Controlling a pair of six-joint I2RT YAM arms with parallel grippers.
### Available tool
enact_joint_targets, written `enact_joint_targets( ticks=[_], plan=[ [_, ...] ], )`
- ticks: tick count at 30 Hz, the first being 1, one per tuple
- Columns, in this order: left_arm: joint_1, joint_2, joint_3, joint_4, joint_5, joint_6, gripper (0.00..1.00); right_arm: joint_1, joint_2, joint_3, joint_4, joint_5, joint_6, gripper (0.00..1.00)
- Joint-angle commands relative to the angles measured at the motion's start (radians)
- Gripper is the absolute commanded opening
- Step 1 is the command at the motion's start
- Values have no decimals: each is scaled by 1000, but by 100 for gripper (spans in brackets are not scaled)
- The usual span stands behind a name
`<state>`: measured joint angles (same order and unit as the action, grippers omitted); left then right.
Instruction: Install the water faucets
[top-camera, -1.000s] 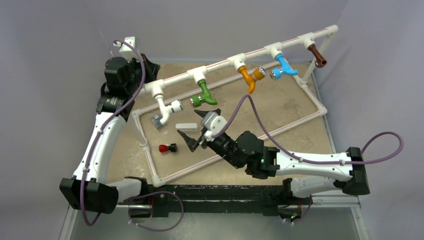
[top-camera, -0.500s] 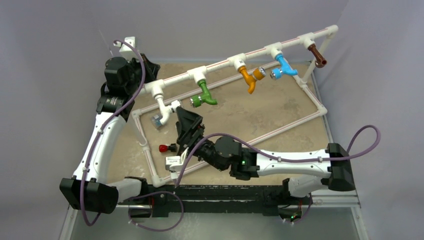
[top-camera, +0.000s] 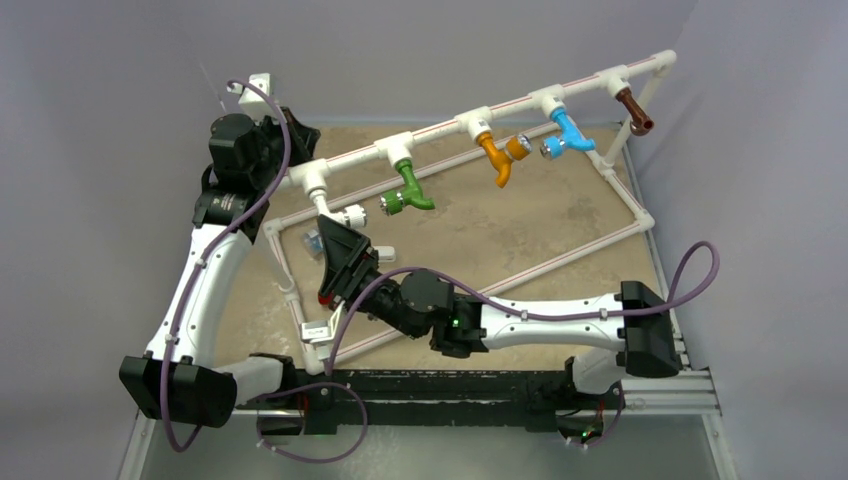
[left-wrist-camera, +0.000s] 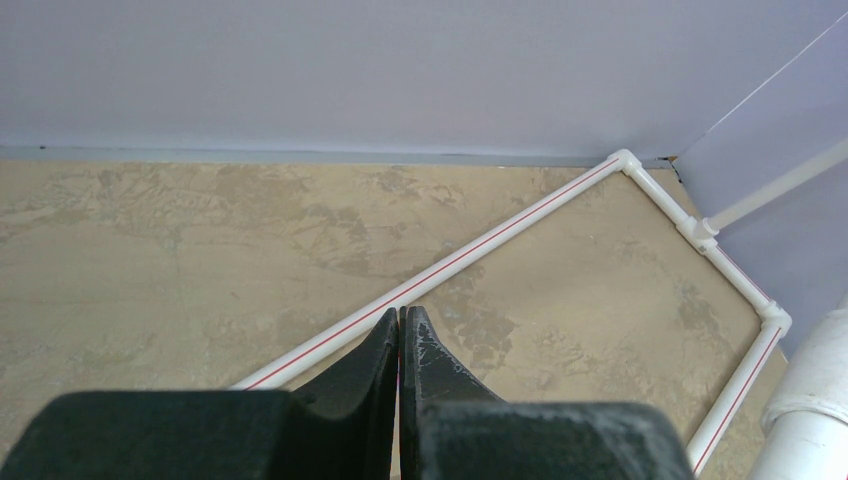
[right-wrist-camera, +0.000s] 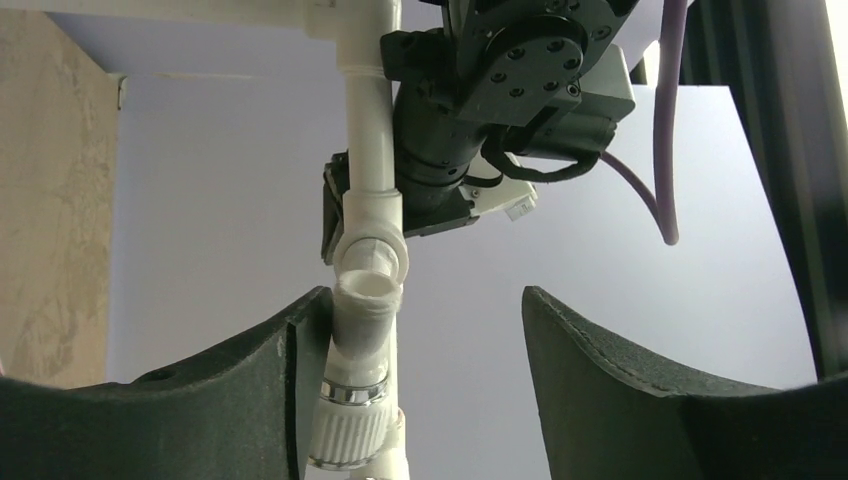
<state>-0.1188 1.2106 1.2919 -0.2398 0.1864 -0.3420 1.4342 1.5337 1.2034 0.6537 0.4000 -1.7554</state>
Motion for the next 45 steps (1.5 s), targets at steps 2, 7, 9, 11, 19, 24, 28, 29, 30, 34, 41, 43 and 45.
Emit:
enact_joint_targets(
  ticks=[2, 7, 9, 11, 19, 24, 28, 29, 30, 34, 41, 43, 45],
  plan=[
    [-8, 36, -57, -154, 27, -12, 0, -9, 10, 67, 53, -7, 8, 66],
    [-9, 37, -57, -155, 27, -12, 0, -29, 20, 79, 25, 11, 72, 52],
    [-9, 37, -57, -155, 26, -12, 0, -40, 24, 79, 23, 21, 99, 47],
    [-9, 37, -57, -154, 27, -12, 0, -50, 25, 78, 19, 20, 135, 41],
    [-9, 39, -57, -154, 29, -12, 0, -85, 30, 88, 57, -2, 399, 1],
    [-9, 38, -57, -154, 26, -12, 0, -93, 11, 90, 148, -25, 764, 0],
    [-9, 38, -57, -154, 28, -12, 0, -99, -23, 41, 306, -5, 1184, 0],
    [-8, 38, -57, -154, 27, -12, 0, -101, -35, 21, 352, 11, 1301, 0],
    [-9, 38, -57, -154, 27, -12, 0, -102, -40, 0, 401, 32, 1407, 0],
    [-9, 39, -57, -155, 28, -12, 0, -108, -42, -64, 526, 150, 1918, 0],
    [-9, 37, -57, -154, 28, -12, 0, -109, -12, -132, 661, 306, 2468, 0],
    [-8, 36, -57, -154, 30, -12, 0, -108, 5, -100, 658, 282, 2457, 0],
    [-10, 37, -57, -154, 33, -12, 0, -106, 19, -73, 651, 254, 2417, 0]
  ],
)
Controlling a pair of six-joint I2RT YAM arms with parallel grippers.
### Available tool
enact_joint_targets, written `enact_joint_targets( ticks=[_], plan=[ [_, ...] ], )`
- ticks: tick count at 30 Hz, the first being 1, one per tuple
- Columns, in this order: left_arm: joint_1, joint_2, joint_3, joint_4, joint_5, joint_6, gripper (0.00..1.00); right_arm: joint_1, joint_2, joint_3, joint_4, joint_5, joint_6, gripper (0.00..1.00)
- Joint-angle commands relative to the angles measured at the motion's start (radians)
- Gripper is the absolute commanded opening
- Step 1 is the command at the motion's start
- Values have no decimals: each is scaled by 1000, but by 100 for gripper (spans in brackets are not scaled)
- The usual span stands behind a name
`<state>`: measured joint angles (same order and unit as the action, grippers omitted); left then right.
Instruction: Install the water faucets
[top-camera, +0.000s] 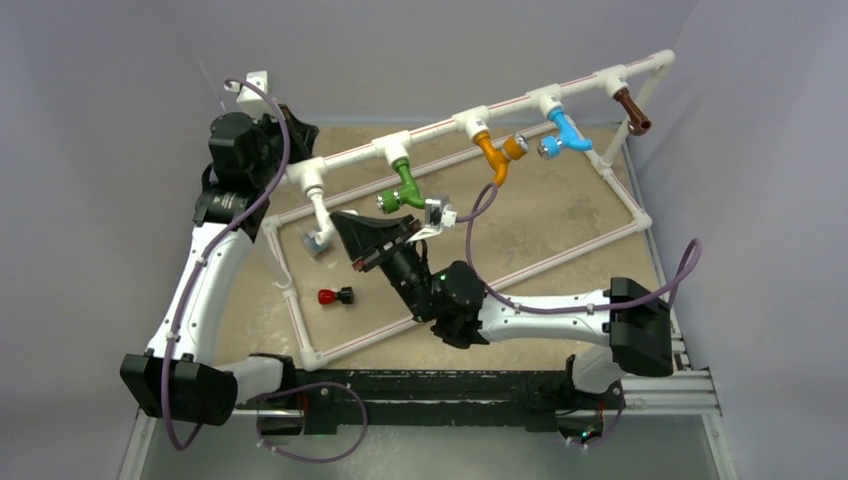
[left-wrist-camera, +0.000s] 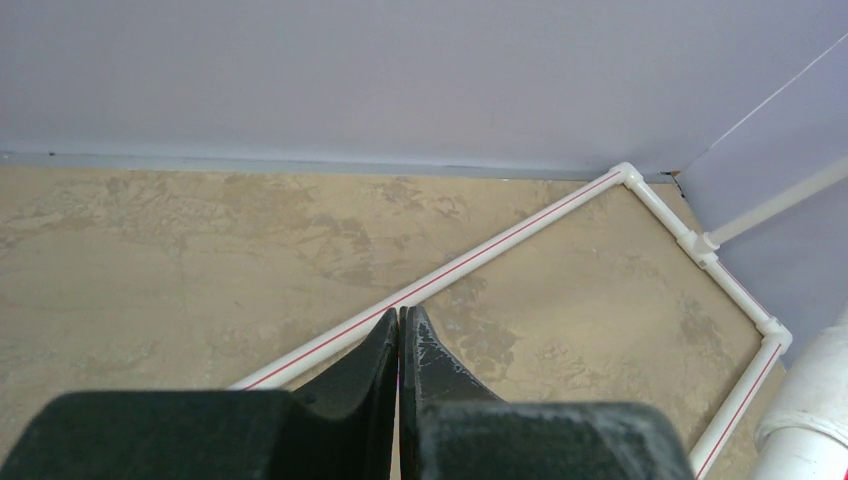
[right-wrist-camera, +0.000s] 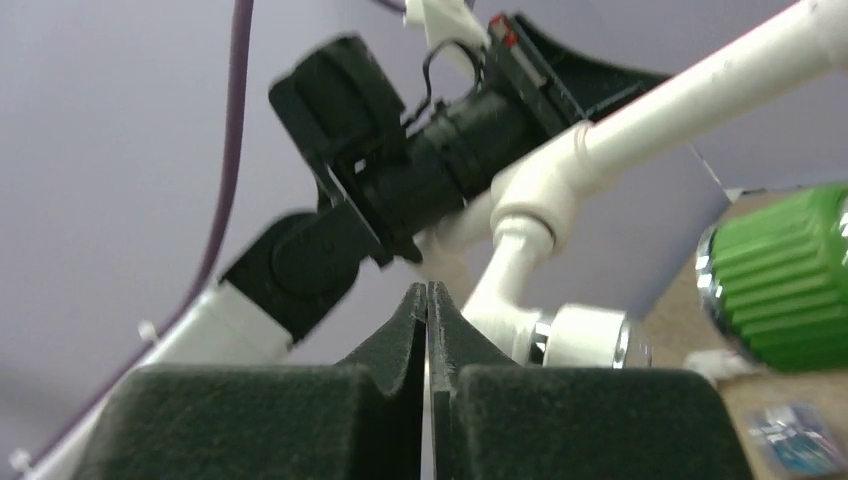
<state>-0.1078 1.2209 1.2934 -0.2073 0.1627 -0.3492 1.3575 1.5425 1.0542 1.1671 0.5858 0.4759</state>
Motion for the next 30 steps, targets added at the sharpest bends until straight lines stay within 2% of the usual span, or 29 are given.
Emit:
enact_joint_targets(
  ticks=[1, 2, 10, 12, 15, 20, 24, 27, 30],
  plan=[
    [-20, 26, -59, -187, 57, -5, 0, -28, 11, 85, 136, 56, 146, 0],
    [-20, 25, -59, -187, 55, -5, 0, -25, 11, 89, 135, 36, 99, 0],
    [-20, 21, -59, -185, 60, -7, 0, -2, -66, 55, 115, -88, -233, 27],
    [-20, 23, -59, -185, 60, -7, 0, -1, -86, 64, 50, -133, -325, 33],
    [-20, 23, -59, -185, 58, -7, 0, -1, -117, 80, -85, -216, -493, 48],
    [-20, 23, -59, -187, 57, -6, 0, 0, -164, 83, -319, -352, -811, 61],
    [-20, 24, -59, -187, 58, -7, 0, 5, -169, 74, -473, -373, -1094, 66],
    [-18, 25, -59, -187, 58, -7, 0, 11, -151, 60, -471, -328, -1296, 70],
    [-18, 25, -59, -187, 59, -7, 0, 14, -109, 80, -427, -261, -1430, 71]
  ],
)
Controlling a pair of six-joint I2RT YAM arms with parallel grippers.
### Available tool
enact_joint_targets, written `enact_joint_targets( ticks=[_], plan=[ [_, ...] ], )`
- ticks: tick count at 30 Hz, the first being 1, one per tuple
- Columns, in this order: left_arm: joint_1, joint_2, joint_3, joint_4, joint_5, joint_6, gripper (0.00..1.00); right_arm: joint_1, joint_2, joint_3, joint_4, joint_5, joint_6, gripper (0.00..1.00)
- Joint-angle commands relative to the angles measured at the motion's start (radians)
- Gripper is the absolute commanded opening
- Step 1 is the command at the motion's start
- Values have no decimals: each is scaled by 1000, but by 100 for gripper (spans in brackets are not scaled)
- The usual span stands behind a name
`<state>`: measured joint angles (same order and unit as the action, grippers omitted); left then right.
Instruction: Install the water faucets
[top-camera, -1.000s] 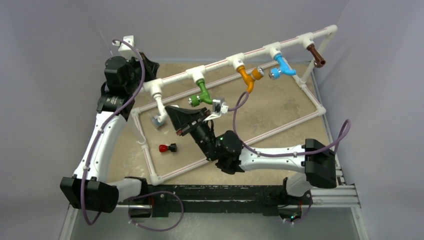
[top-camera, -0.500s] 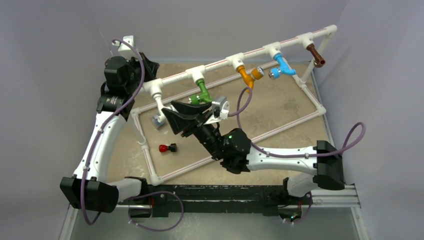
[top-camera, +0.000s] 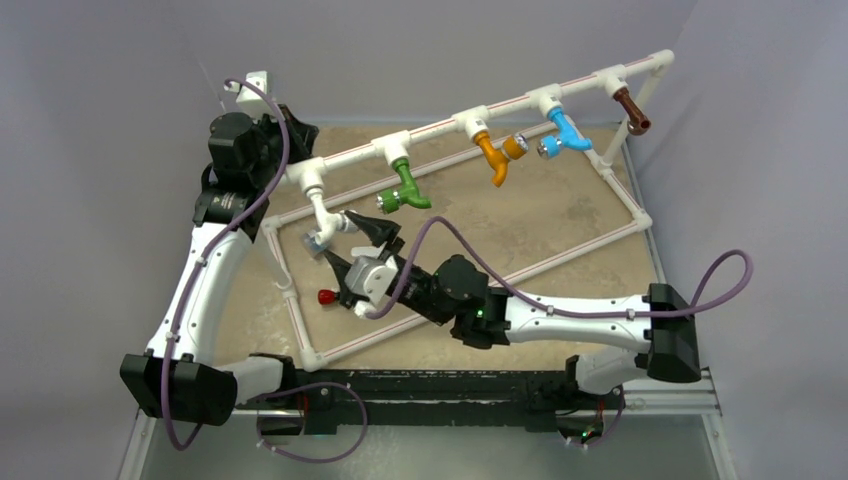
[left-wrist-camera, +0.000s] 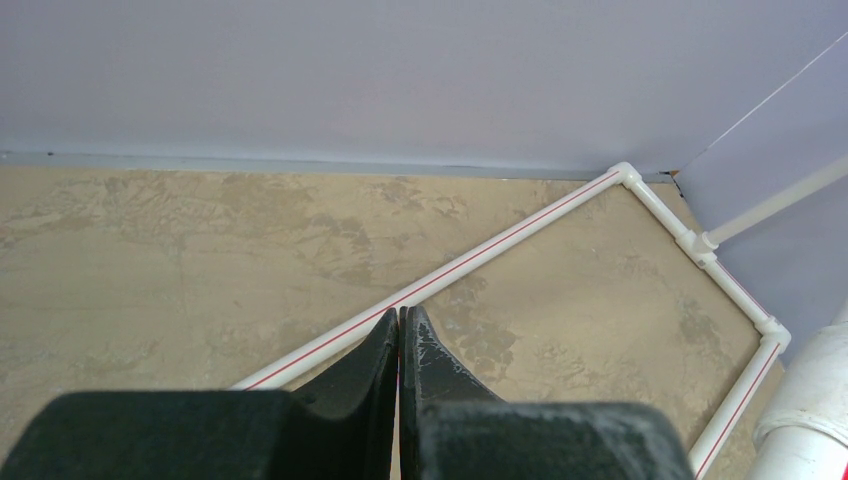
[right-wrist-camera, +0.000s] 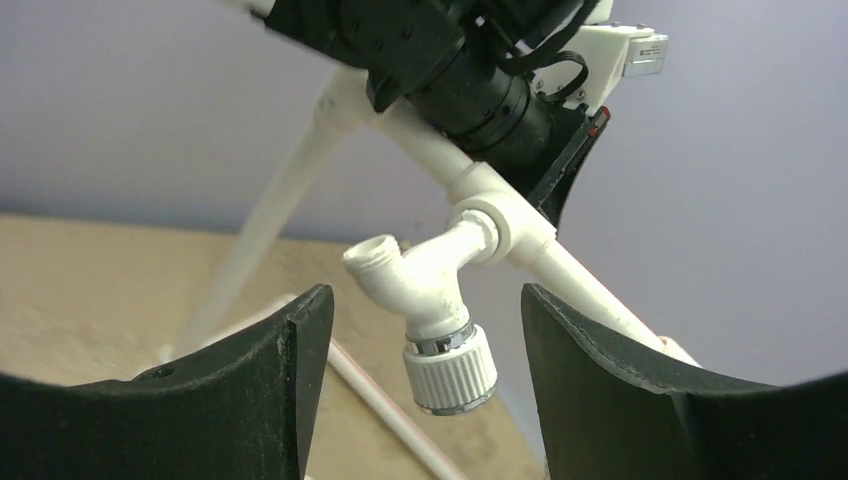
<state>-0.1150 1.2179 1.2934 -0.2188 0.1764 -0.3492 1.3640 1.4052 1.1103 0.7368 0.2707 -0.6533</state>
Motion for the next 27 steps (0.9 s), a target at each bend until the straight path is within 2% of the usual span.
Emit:
enact_joint_targets(
  ticks=[1, 10, 15, 18, 21, 23, 25, 26, 27],
  plan=[
    [-11, 28, -59, -175, 44, -6, 0, 9, 50, 35, 9, 70, -334, 71],
    [-11, 31, -59, -175, 46, -7, 0, 27, 234, 147, 184, 211, -545, 69],
    [-10, 31, -59, -175, 47, -7, 0, 27, 296, 197, 251, 306, -598, 64],
    [-10, 31, -59, -175, 49, -7, 0, 27, 305, 212, 258, 329, -575, 58],
    [-10, 31, -59, -175, 49, -7, 0, 27, 311, 223, 272, 365, -532, 46],
    [-10, 31, -59, -175, 49, -7, 0, 27, 314, 232, 280, 390, -485, 30],
    [-11, 31, -59, -175, 49, -7, 0, 27, 314, 247, 270, 407, -415, 7],
    [-10, 31, -59, -175, 49, -7, 0, 26, 314, 253, 259, 411, -372, 0],
    [-11, 32, -59, -175, 48, -7, 0, 27, 316, 260, 251, 417, -325, 0]
  ],
)
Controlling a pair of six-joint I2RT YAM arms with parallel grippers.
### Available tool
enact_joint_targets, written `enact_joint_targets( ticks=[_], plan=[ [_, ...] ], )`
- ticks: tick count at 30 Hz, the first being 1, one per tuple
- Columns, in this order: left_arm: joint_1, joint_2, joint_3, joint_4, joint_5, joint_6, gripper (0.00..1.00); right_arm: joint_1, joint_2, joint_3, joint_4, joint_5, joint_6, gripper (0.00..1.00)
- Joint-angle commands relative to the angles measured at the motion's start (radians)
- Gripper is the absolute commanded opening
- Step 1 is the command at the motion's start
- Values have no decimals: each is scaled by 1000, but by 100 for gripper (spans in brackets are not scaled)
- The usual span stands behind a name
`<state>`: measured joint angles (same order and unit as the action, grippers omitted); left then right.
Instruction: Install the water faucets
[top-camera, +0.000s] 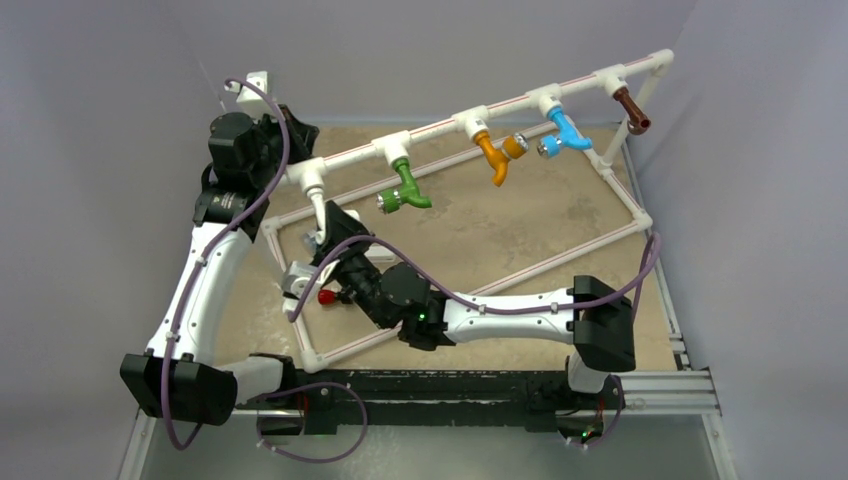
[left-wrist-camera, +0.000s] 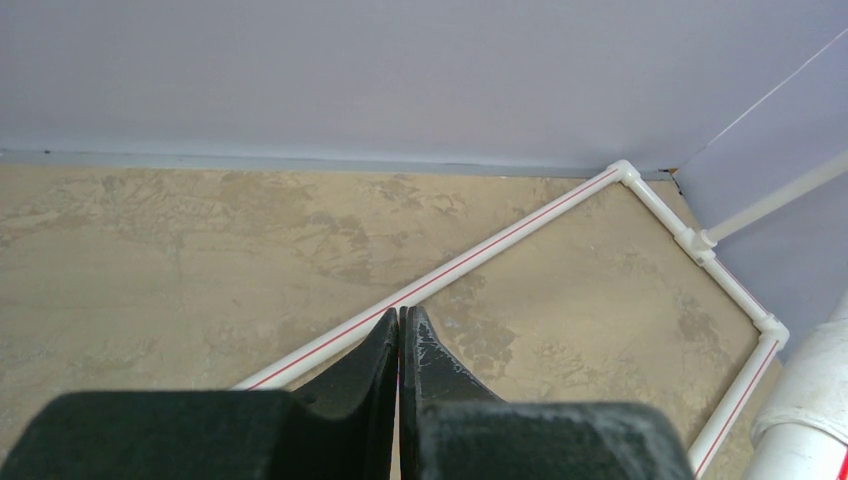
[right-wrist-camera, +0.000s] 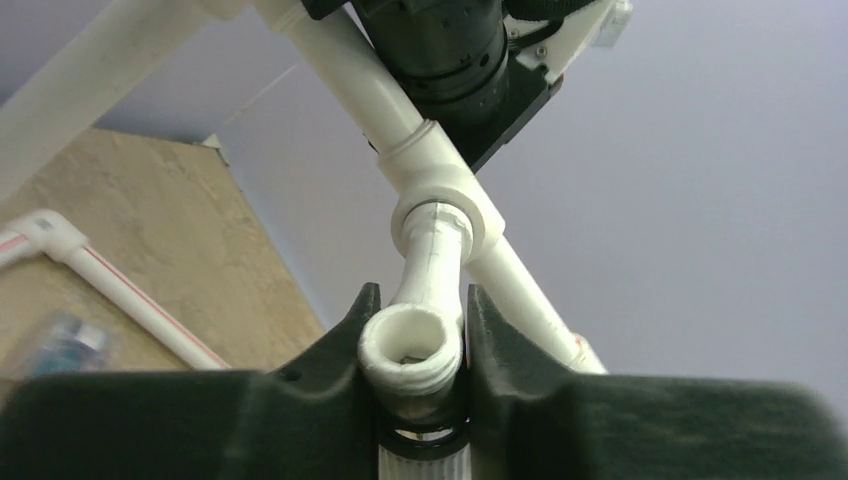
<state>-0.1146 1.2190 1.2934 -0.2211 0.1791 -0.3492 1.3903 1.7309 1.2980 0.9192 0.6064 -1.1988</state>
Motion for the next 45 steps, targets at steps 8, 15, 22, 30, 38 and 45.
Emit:
enact_joint_targets(
  ticks=[8, 15, 22, 30, 38, 45],
  plan=[
    [-11, 30, -59, -173, 43, -7, 0, -2, -34, 50, 89, 99, 846, 0],
    [-11, 31, -59, -173, 48, -7, 0, 1, -13, 62, 152, 134, 833, 13],
    [-10, 29, -59, -173, 46, -7, 0, 12, -41, 43, 60, 112, 656, 73],
    [-11, 34, -59, -174, 40, -5, 0, 49, -149, -23, -2, 106, 475, 94],
    [-10, 37, -59, -173, 33, -3, 0, 70, -330, 18, -352, -13, 462, 98],
    [-10, 46, -56, -174, 27, -5, 2, 69, -553, 19, -698, 63, 763, 99]
  ],
)
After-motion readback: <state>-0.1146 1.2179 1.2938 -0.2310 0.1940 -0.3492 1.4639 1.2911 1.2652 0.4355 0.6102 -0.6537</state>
